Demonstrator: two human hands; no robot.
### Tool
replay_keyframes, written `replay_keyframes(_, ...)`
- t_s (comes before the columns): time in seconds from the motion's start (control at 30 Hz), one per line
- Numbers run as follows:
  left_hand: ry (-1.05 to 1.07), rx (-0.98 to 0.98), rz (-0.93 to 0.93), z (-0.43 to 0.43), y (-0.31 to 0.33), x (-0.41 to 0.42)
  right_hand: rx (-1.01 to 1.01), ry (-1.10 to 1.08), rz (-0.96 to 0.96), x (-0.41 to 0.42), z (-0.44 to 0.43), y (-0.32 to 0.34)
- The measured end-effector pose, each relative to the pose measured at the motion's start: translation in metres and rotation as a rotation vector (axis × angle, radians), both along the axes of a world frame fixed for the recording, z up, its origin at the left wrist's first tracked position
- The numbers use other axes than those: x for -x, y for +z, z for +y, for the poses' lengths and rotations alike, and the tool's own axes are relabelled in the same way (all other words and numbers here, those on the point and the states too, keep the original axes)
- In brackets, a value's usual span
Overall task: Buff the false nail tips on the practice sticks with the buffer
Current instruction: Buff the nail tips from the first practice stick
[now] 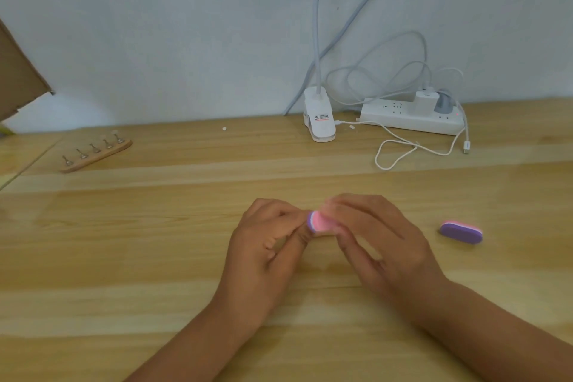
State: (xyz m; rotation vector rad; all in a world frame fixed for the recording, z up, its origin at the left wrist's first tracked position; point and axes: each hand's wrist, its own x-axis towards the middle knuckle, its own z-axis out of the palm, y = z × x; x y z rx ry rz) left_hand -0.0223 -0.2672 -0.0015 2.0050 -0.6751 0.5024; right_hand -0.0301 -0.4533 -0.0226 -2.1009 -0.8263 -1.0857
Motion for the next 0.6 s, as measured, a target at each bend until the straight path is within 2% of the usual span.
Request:
replay_keyframes(0.07,0.023,0.023,0.033,-0.0001,-0.0005,0.0002,-0.051,-0.075,0.023,-0.0035,-0.0017,0.0011)
replay_keyframes(0.2,0.002,0.025,0.034,-0.0012,0.0007,0.0013,-0.013,-0.005,-0.007,0.0001,-0.0007,-0.0014)
replay_keyframes(0.33,0.002,0.019,0.039,-0.0015,-0.0001,0.0014,-0.074,-0.078,0.022,-0.0037,-0.0037,0.0006)
replay_keyframes(0.47,-0.038,0.055,0.036,-0.0021,0.0004,0.001,-0.023,0.024,-0.006,0.0016,-0.0001,-0.001)
replay_keyframes(0.6,-0.014,0.084,0.074,-0.0018,-0.0005,0.0009,-0.095,-0.089,0.005,-0.0031,-0.0039,0.0014)
